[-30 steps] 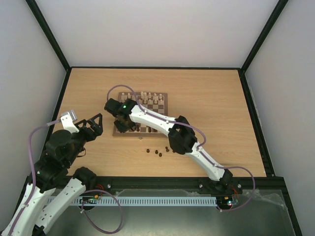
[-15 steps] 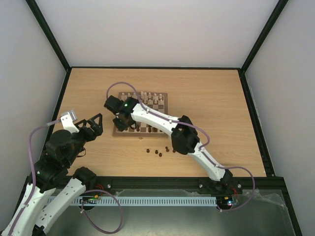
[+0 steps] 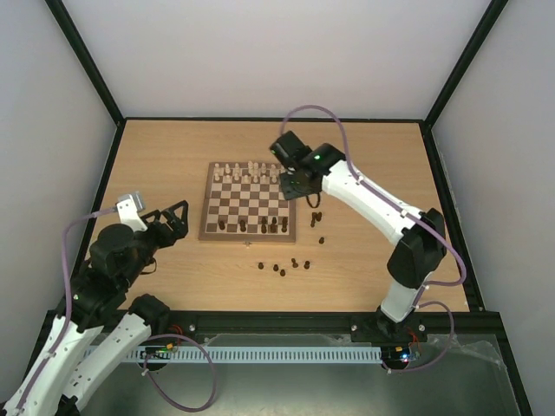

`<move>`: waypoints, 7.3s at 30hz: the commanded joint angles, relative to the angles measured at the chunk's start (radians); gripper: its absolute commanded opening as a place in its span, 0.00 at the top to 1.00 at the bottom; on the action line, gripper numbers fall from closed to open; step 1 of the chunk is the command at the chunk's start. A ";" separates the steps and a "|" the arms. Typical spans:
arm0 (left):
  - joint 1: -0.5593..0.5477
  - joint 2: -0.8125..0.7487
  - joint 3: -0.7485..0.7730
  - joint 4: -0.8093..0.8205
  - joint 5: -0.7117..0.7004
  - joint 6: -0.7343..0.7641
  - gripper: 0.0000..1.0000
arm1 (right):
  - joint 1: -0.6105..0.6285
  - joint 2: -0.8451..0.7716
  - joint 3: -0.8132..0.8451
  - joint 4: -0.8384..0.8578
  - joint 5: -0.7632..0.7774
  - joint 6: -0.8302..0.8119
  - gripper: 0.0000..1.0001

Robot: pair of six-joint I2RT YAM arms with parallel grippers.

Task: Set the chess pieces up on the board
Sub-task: Pick up the chess piece at the center of the board, then place the chess piece on the chessboard.

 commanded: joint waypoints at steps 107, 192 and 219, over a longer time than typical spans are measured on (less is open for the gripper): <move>0.007 0.007 0.025 0.002 0.039 0.009 0.01 | 0.202 0.179 0.112 -0.056 -0.112 0.028 0.88; 0.006 -0.018 0.045 -0.046 0.001 0.019 0.01 | 0.222 0.669 0.453 -0.091 -0.124 -0.037 0.77; 0.006 -0.018 0.039 -0.039 0.009 0.020 0.01 | 0.249 0.619 0.454 -0.117 -0.099 -0.020 0.72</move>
